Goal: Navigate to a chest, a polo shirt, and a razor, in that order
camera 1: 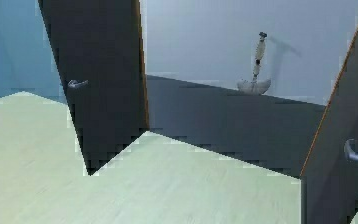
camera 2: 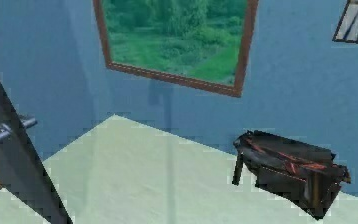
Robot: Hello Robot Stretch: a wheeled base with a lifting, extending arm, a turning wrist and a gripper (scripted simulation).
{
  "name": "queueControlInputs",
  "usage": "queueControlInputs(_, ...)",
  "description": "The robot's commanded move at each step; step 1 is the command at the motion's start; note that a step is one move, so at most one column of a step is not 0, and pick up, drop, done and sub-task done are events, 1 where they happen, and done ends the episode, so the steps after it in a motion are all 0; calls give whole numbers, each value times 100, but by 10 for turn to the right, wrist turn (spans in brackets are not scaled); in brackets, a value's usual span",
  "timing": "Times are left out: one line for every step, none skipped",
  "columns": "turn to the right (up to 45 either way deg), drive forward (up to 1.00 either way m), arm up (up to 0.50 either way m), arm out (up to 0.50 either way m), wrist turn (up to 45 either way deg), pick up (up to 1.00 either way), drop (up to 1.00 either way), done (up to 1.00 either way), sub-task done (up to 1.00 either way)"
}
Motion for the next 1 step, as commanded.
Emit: queueControlInputs(30,0,0,0,0,0,0,0,0)
